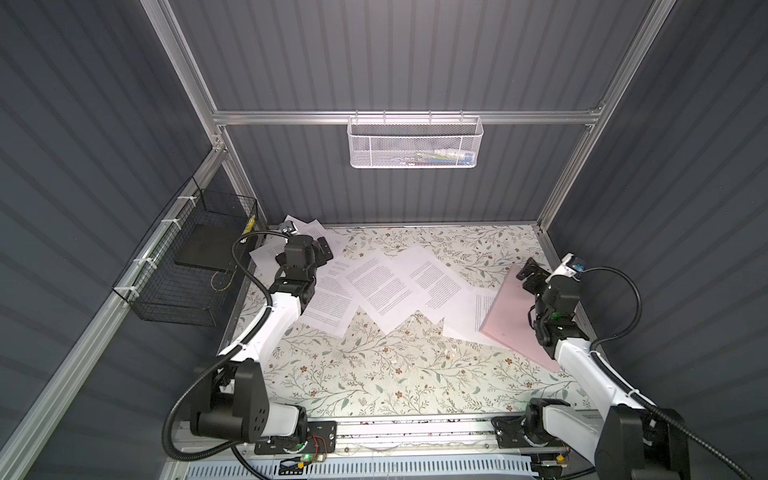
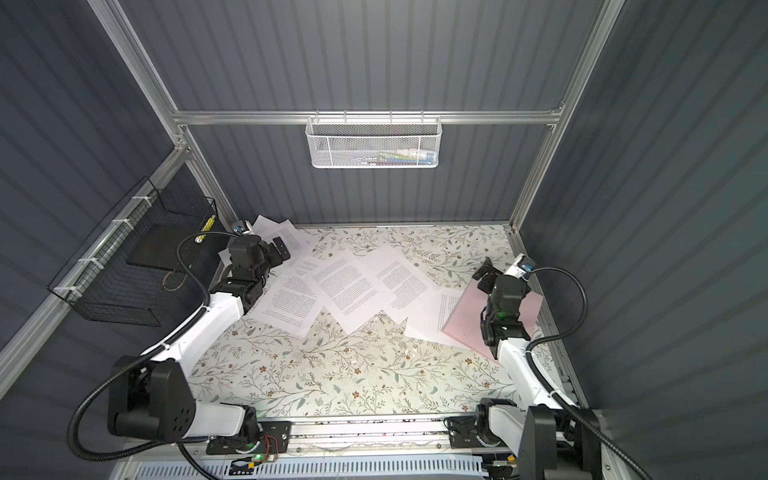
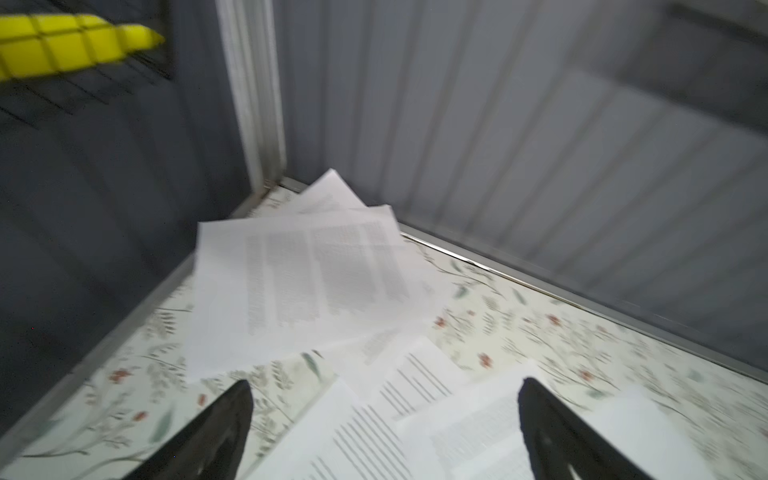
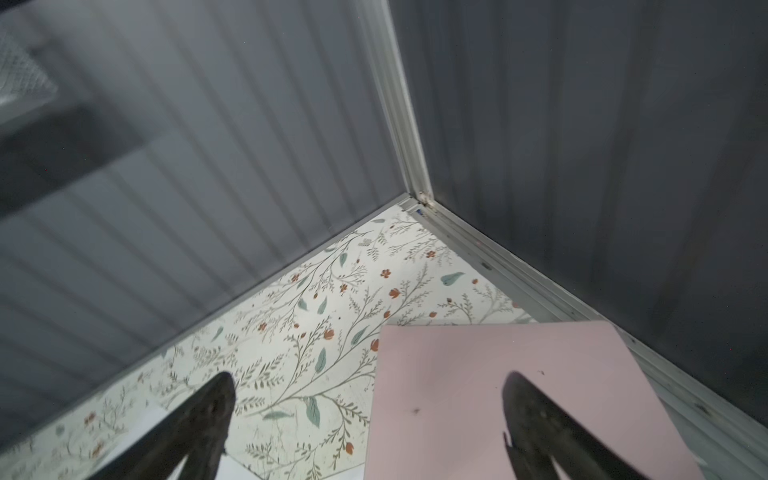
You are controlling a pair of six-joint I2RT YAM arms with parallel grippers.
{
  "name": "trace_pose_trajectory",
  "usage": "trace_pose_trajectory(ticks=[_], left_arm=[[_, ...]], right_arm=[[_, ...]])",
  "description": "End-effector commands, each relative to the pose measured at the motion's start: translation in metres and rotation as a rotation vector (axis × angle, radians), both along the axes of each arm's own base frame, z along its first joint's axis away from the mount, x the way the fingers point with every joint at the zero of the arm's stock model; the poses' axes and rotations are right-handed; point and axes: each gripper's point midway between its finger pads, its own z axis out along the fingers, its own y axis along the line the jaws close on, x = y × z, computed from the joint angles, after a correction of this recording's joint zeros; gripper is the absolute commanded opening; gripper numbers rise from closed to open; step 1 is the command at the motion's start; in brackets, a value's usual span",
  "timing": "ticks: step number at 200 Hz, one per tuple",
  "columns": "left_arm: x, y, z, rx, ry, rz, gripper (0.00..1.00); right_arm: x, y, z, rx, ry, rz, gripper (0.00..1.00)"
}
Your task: Put the files into the folder
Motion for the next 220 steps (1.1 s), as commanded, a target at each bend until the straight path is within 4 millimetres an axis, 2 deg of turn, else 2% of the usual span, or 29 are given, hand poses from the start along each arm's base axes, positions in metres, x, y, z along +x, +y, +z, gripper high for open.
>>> trace_pose_trajectory(ticks=[1, 18, 36, 37, 42, 67, 95, 112, 143, 178, 201, 220], left_arm=[[-0.052, -0.060, -0.065, -0.260, 0.289, -0.254, 1.00], [-0.072, -0.101, -0.063, -0.331, 0.328, -0.436, 1.00], [-0.093, -0.138, -0.069, -0.382, 0.396, -0.602, 1.00], [-0.095, -0.140, -0.070, -0.386, 0.402, -0.613, 1.00], [-0.101, -0.149, -0.072, -0.395, 0.422, -0.651, 1.00], [-0.122, -0.179, -0.082, -0.364, 0.491, -0.768, 1.00], [-0.131, -0.198, -0.087, -0.366, 0.524, -0.833, 1.00], [-0.131, -0.201, -0.090, -0.357, 0.533, -0.836, 1.00], [-0.127, -0.206, -0.094, -0.353, 0.540, -0.844, 1.00], [-0.113, -0.230, -0.106, -0.316, 0.598, -0.883, 1.00], [-0.107, -0.251, -0.112, -0.311, 0.617, -0.914, 1.00], [-0.106, -0.267, -0.118, -0.303, 0.629, -0.942, 1.00]], right_arm=[[-0.029, -0.021, -0.063, 0.252, 0.211, -0.104, 0.99], [-0.035, -0.027, -0.078, 0.333, 0.281, -0.079, 0.99], [-0.052, -0.044, -0.096, 0.426, 0.346, -0.164, 0.99], [-0.053, -0.045, -0.101, 0.434, 0.360, -0.169, 0.99], [-0.057, -0.049, -0.110, 0.457, 0.375, -0.189, 0.99], [-0.066, -0.062, -0.130, 0.538, 0.371, -0.230, 0.99], [-0.072, -0.073, -0.159, 0.658, 0.408, -0.261, 0.99], [-0.070, -0.075, -0.170, 0.706, 0.398, -0.245, 0.99], [-0.073, -0.079, -0.175, 0.682, 0.452, -0.249, 0.99], [-0.107, -0.101, -0.181, 0.623, 0.544, -0.444, 0.99], [-0.110, -0.103, -0.180, 0.625, 0.538, -0.447, 0.99], [-0.100, -0.099, -0.183, 0.635, 0.530, -0.386, 0.99]])
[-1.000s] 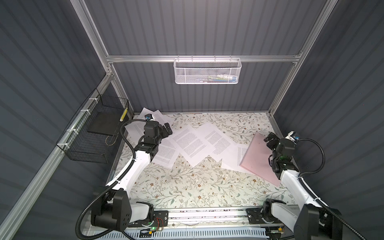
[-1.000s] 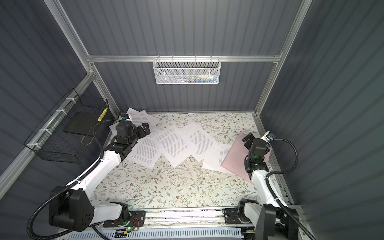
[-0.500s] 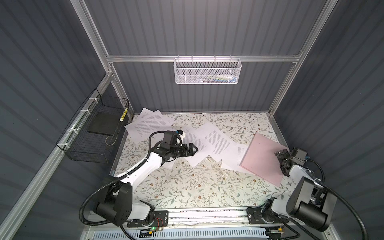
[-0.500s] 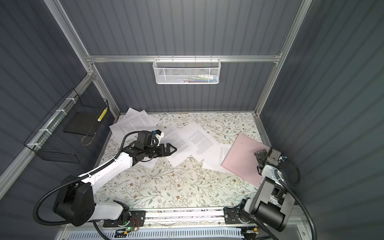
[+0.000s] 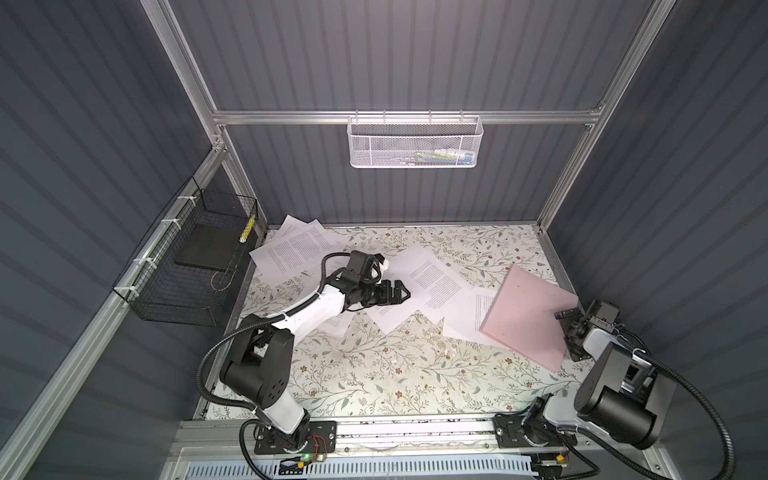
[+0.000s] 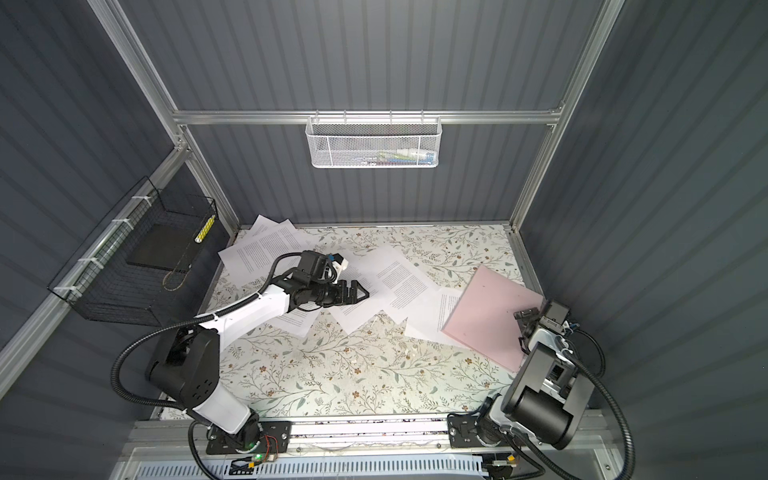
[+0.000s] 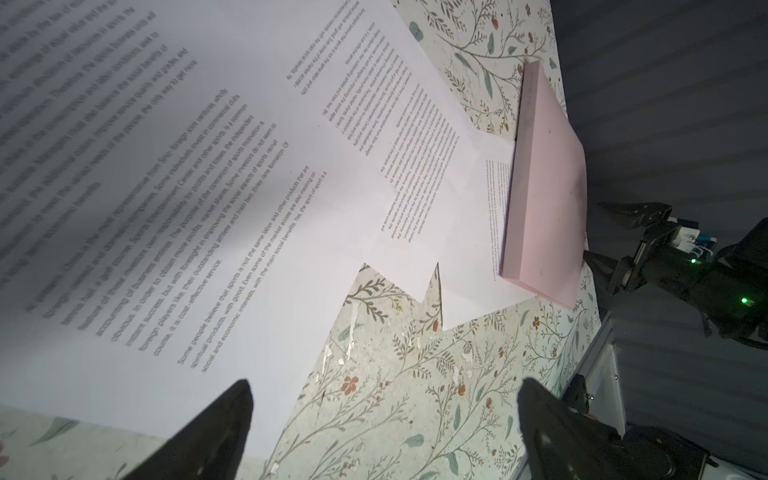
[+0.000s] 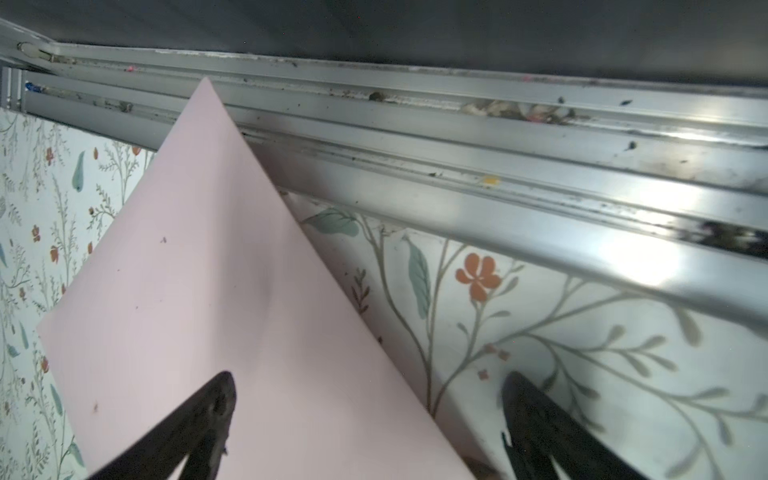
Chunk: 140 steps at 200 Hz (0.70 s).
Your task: Put the files into the folder
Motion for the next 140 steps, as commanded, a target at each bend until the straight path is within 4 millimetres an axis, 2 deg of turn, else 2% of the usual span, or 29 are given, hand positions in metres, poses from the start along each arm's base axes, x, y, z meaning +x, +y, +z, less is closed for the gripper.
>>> trace_pose_trajectory(ticks=[1, 43, 56, 58, 64, 112, 140], left_arm=[[-0.005, -0.021, -0.002, -0.002, 0.010, -0.070, 1.00], [0.003, -0.060, -0.014, -0.015, 0.047, -0.159, 1.00], [0.006, -0.071, -0.024, -0.001, 0.065, -0.187, 1.00], [0.011, -0.075, -0.016, -0.012, 0.047, -0.191, 1.00], [0.017, -0.082, -0.018, -0.014, 0.047, -0.204, 1.00], [0.057, -0.122, -0.050, 0.020, 0.050, -0.296, 1.00], [0.063, -0.155, -0.053, -0.006, 0.050, -0.362, 0.99]], right_arm=[[-0.001, 0.003, -0.005, 0.014, 0.026, 0.031, 0.99], [0.037, 0.032, -0.007, 0.167, -0.082, 0.203, 0.99], [0.046, 0.042, -0.009, 0.231, -0.110, 0.239, 0.99], [0.048, 0.044, -0.009, 0.242, -0.119, 0.246, 0.99], [0.052, 0.048, -0.009, 0.266, -0.141, 0.266, 0.99], [0.078, 0.085, -0.004, 0.292, -0.161, 0.461, 0.99], [0.094, 0.112, 0.004, 0.313, -0.208, 0.584, 0.99]])
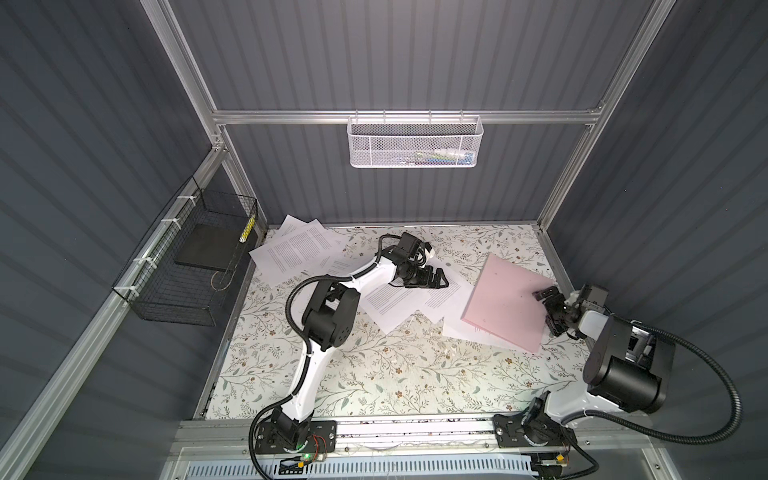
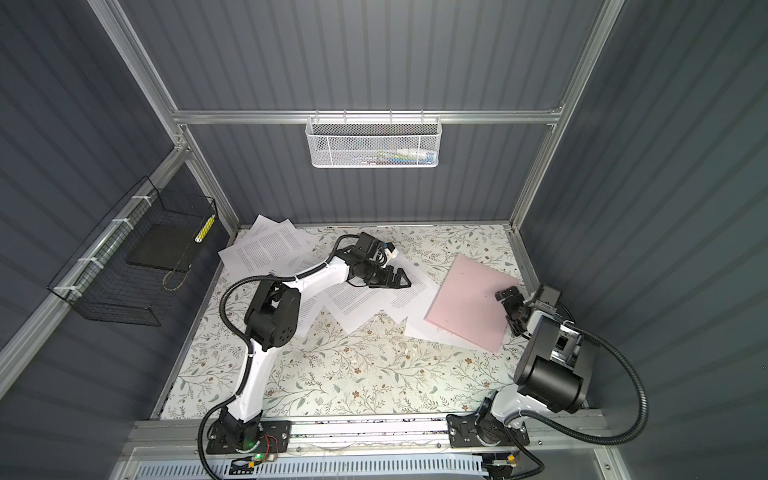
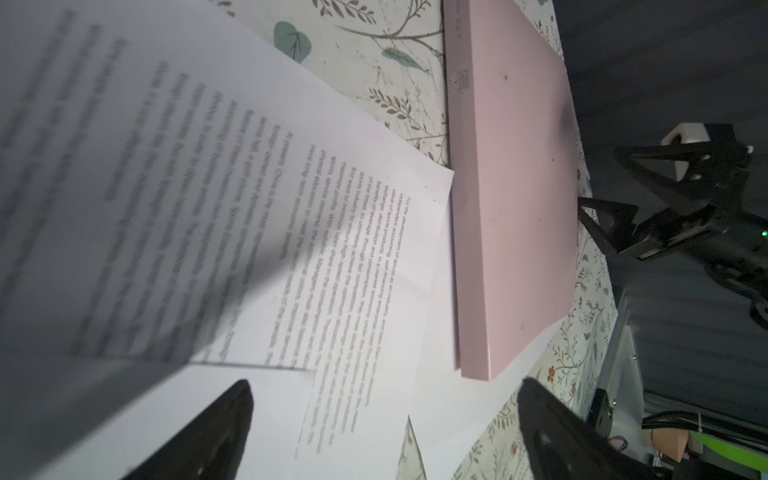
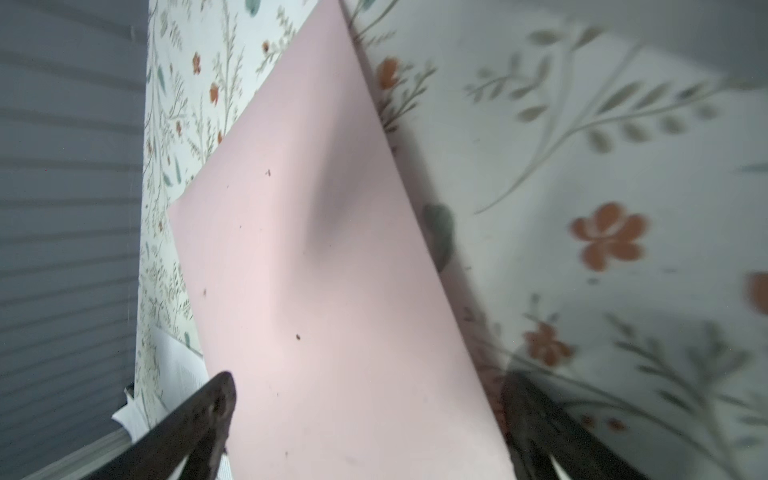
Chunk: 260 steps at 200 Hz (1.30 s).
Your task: Put the files into the folder
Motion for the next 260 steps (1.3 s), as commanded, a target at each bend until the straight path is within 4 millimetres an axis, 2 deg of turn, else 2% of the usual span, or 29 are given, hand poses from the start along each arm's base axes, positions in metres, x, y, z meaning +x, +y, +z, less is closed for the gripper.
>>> trace_pose_trajectory(ticks=[1, 26, 56, 69, 91, 128, 146, 181, 205, 220, 233, 245, 256, 260], left_arm=[[-0.015, -0.020, -0.002, 0.002, 0.033, -0.102, 1.00], [-0.020, -0.043, -0.002, -0.015, 0.029, -0.147, 0.98], [-0.026, -0.056, -0.014, -0.036, 0.056, -0.164, 0.95], [-0.035, -0.062, -0.009, -0.042, 0.058, -0.191, 0.93], [-0.049, -0.076, 0.001, -0.048, 0.005, -0.221, 0.96], [-0.050, -0.078, -0.015, -0.038, 0.050, -0.207, 0.96], [-0.051, -0.079, -0.016, -0.050, 0.056, -0.205, 0.96], [-0.050, -0.079, -0.019, -0.049, 0.055, -0.203, 0.96], [-0.051, -0.078, -0.023, -0.042, 0.063, -0.201, 0.96], [-0.052, -0.077, -0.024, -0.043, 0.066, -0.199, 0.96], [-0.052, -0.077, -0.024, -0.044, 0.065, -0.196, 0.96], [-0.052, -0.076, -0.021, -0.042, 0.067, -0.189, 0.96], [-0.053, -0.076, -0.016, -0.045, 0.064, -0.186, 0.96], [-0.053, -0.075, -0.014, -0.050, 0.060, -0.186, 0.96]], right_arm=[[0.003, 0.036, -0.005, 0.078, 0.001, 0.139, 0.99], [0.013, 0.053, 0.003, 0.114, -0.054, 0.195, 0.99], [0.020, 0.061, 0.013, 0.147, -0.120, 0.225, 0.99], [0.021, 0.064, 0.016, 0.156, -0.141, 0.230, 0.99], [0.023, 0.068, 0.022, 0.187, -0.182, 0.236, 0.99], [0.025, 0.070, 0.034, 0.209, -0.219, 0.233, 0.99], [0.024, 0.071, 0.041, 0.205, -0.226, 0.230, 0.99], [0.018, 0.074, 0.070, 0.156, -0.265, 0.251, 0.99], [0.015, 0.085, 0.095, 0.124, -0.314, 0.295, 0.97], [0.015, 0.092, 0.103, 0.103, -0.325, 0.322, 0.90], [0.015, 0.093, 0.102, 0.048, -0.303, 0.336, 0.78], [0.013, 0.091, 0.097, -0.024, -0.267, 0.338, 0.57], [0.010, 0.089, 0.092, -0.061, -0.243, 0.329, 0.30], [0.010, 0.089, 0.091, -0.065, -0.244, 0.329, 0.25]])
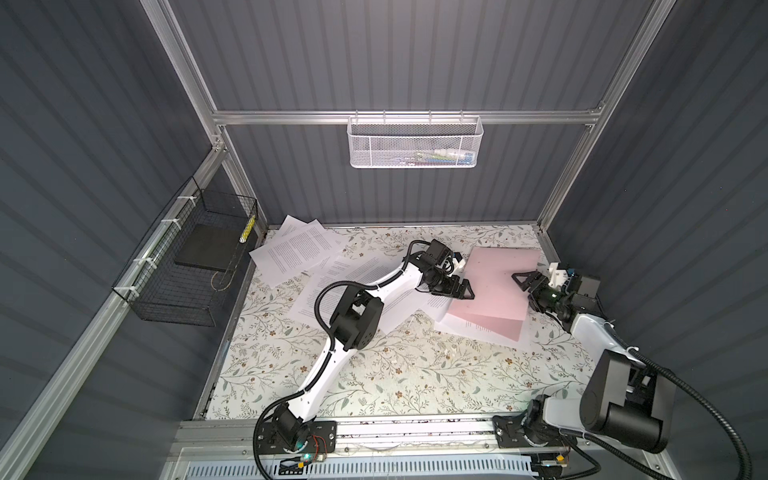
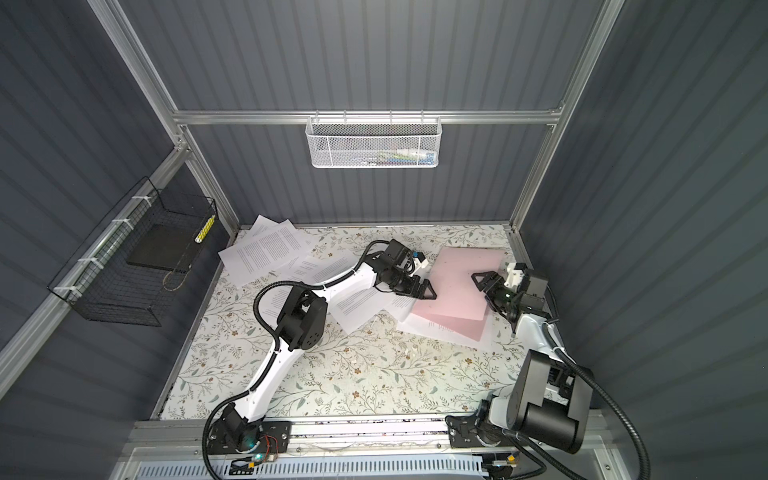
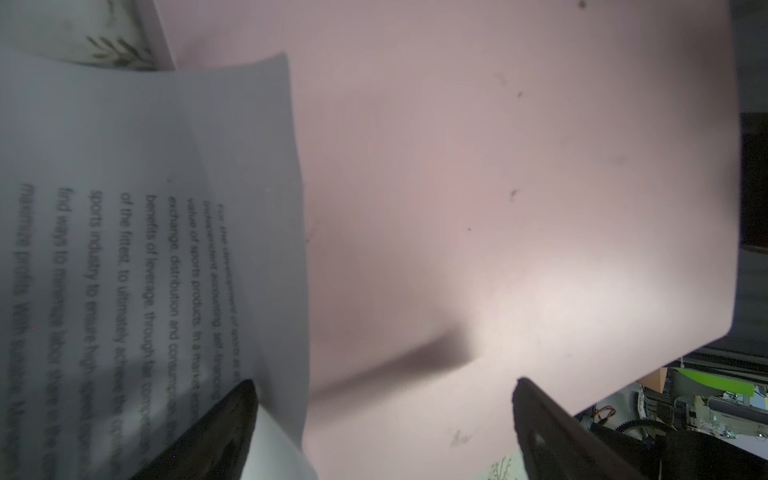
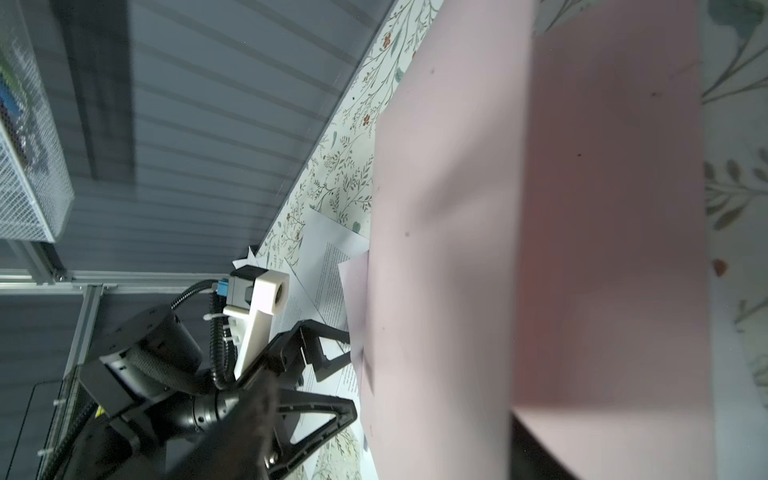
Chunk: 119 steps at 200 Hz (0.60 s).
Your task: Put the files into the folder
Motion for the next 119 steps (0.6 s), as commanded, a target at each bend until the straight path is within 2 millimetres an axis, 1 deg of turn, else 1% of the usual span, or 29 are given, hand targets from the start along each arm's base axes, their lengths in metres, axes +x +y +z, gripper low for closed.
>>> trace_pose_trajectory(ticks=[1, 17, 18, 23, 39, 62, 74, 79, 82, 96, 112, 119], left_arm=[[-0.010, 0.000, 0.001, -0.003, 0.031, -0.006, 0.96], [-0.011, 0.000, 0.008, -0.020, 0.027, -0.004, 0.97], [-0.011, 0.001, 0.008, -0.021, 0.027, -0.004, 0.97], [-0.012, 0.000, 0.010, -0.023, 0.028, -0.009, 0.97], [-0.008, 0.003, 0.015, -0.021, 0.023, 0.001, 0.98], [0.016, 0.013, 0.025, -0.071, 0.043, 0.072, 1.00], [0.028, 0.019, 0.021, -0.064, 0.041, 0.102, 1.00], [0.034, 0.022, 0.019, -0.061, 0.040, 0.112, 1.00], [0.037, 0.024, 0.018, -0.059, 0.042, 0.118, 1.00], [0.050, 0.030, 0.012, -0.067, 0.067, 0.143, 1.00], [0.064, 0.033, 0.007, -0.076, 0.073, 0.160, 1.00], [0.069, 0.033, 0.007, -0.082, 0.073, 0.163, 1.00]], right_arm=[[-0.007, -0.003, -0.009, -0.105, 0.048, -0.008, 0.24], [-0.009, -0.002, -0.010, -0.111, 0.045, -0.003, 0.07], [-0.009, -0.002, -0.010, -0.114, 0.042, -0.003, 0.04], [-0.010, -0.002, -0.009, -0.117, 0.042, -0.005, 0.00], [-0.012, -0.003, 0.000, -0.135, 0.017, -0.007, 0.00], [-0.016, -0.003, 0.025, -0.165, -0.032, -0.015, 0.00], [-0.020, -0.005, 0.041, -0.189, -0.055, -0.029, 0.00], [-0.021, -0.006, 0.043, -0.193, -0.049, -0.035, 0.00], [-0.024, -0.006, 0.056, -0.206, -0.078, -0.040, 0.00], [-0.027, -0.001, 0.074, -0.210, -0.104, -0.018, 0.00], [-0.030, 0.007, 0.089, -0.189, -0.118, 0.019, 0.00], [-0.031, 0.009, 0.092, -0.176, -0.126, 0.027, 0.00]])
